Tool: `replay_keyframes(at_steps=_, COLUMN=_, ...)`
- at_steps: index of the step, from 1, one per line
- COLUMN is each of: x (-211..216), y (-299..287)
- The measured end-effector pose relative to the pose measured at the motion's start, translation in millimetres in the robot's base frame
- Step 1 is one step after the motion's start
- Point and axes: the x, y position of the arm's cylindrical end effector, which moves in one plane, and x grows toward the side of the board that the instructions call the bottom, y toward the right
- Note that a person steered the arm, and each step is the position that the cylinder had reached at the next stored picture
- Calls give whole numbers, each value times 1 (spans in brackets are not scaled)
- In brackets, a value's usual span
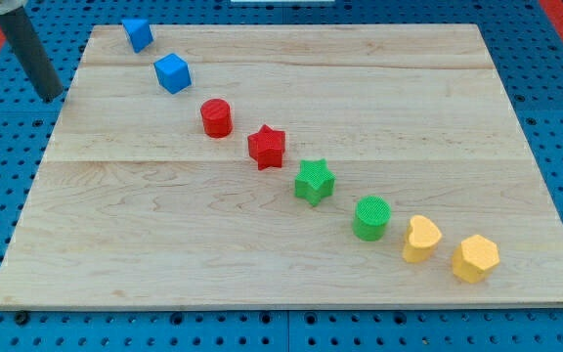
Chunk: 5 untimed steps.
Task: Slightly move the red circle to the right side
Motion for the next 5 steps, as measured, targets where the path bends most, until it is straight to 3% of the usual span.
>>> replay_keyframes(at_steps=1, x=31, y=25)
replay_keyframes(at_steps=2, x=52, y=88)
replay_keyframes(at_steps=5, x=56, y=217)
